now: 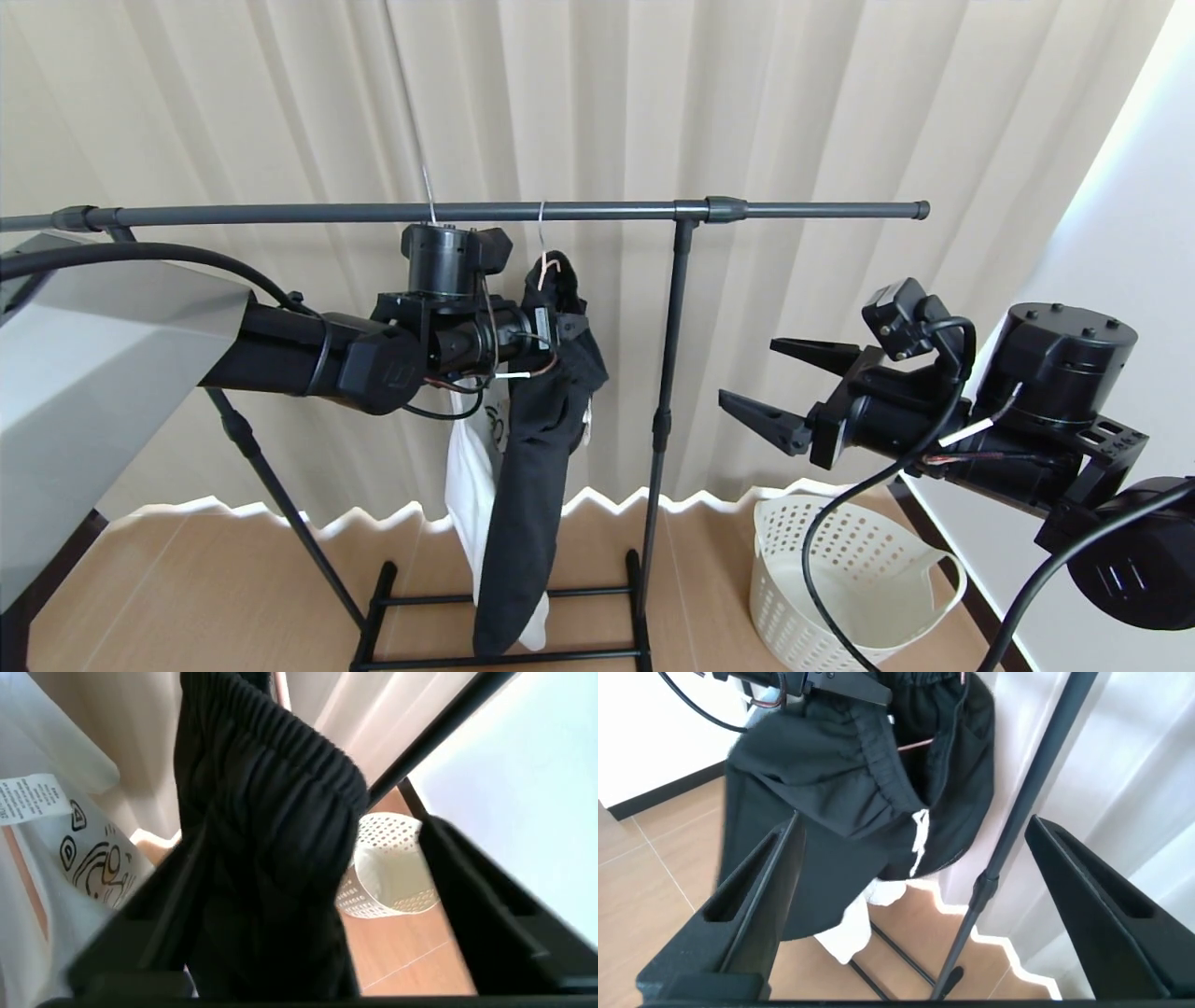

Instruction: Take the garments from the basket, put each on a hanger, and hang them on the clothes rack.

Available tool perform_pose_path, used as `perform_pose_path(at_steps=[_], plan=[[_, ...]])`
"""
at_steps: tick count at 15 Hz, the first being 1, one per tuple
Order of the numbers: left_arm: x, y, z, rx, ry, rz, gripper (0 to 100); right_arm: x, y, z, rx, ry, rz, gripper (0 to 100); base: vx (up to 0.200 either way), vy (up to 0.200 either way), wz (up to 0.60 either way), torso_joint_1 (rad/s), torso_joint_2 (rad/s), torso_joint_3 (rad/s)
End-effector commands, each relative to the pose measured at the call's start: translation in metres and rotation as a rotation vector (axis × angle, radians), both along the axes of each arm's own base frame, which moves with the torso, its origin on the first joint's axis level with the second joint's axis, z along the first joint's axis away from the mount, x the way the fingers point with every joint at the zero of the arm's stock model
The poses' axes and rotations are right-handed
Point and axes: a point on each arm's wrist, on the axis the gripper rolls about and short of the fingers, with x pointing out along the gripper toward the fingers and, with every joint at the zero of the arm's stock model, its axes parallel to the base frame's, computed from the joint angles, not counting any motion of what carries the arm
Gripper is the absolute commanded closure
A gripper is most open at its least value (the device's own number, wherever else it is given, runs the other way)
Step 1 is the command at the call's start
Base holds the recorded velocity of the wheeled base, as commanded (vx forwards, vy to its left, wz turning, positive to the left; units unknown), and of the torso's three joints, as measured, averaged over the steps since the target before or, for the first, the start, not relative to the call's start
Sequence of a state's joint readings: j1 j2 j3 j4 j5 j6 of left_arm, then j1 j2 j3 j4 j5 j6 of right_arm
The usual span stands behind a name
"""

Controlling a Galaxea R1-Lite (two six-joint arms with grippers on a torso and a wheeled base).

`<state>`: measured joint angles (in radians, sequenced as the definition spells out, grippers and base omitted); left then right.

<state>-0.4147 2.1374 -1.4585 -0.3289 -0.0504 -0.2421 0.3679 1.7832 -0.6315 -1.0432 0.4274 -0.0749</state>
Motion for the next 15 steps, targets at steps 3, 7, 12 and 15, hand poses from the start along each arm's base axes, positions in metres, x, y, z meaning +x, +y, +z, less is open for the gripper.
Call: perform_pose_path(at_steps=[3,7,12,15], plan=[[0.000,0.002,0.003,-0.003,-0.006,0.003,0,0.005,0.002,-0.006,-0.007,0.017,0.001,0,0.000,0.000,0.00,0.000,0.00,0.000],[-0.035,0.014,0.064,-0.017,-0.050,-0.008,0,0.028,0.006,0.022,0.018,0.111,-0.220,0,0.000,0.000,0.00,0.000,0.00,0.000],[-0.125,0.054,0.114,0.008,-0.081,0.010,0,-0.004,-0.027,0.063,0.047,0.169,-0.326,0,0.000,0.000,0.00,0.000,0.00,0.000],[-0.188,0.078,0.101,0.033,-0.063,-0.013,0,-0.058,-0.042,0.061,0.043,0.157,-0.318,0,0.000,0.000,0.00,0.000,0.00,0.000]])
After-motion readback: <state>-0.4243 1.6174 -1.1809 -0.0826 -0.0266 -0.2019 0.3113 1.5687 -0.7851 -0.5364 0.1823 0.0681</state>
